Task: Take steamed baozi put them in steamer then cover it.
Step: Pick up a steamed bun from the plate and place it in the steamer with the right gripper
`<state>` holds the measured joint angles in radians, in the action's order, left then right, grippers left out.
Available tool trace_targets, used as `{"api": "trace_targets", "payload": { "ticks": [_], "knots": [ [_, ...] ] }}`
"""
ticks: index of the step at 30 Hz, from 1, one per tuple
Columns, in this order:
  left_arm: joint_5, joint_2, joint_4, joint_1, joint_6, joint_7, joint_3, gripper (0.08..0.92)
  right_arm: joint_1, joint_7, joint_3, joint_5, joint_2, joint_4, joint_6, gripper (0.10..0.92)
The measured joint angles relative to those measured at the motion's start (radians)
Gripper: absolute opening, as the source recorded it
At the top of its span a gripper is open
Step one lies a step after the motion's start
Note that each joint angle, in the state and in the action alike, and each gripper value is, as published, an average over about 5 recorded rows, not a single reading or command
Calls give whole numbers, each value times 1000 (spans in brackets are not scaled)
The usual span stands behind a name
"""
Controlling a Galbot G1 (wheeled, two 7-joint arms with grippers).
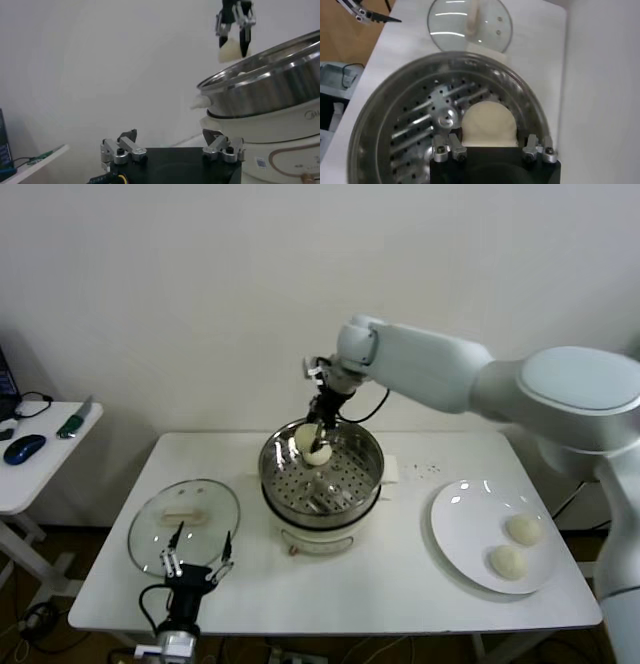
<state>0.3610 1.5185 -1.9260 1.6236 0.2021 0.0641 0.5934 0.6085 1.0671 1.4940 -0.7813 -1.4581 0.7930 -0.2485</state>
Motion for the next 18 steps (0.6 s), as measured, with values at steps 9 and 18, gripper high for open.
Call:
{"api": "trace_targets", "payload": {
  "ticks": [9, 18],
  "knots": [
    [0, -5, 5, -2, -1, 0, 1, 823, -69, -1, 13, 24, -61, -25, 1, 687],
    [-2, -9, 6, -3, -2, 0, 3, 823, -92, 3, 22, 51, -78, -32, 3, 687]
  ]
}}
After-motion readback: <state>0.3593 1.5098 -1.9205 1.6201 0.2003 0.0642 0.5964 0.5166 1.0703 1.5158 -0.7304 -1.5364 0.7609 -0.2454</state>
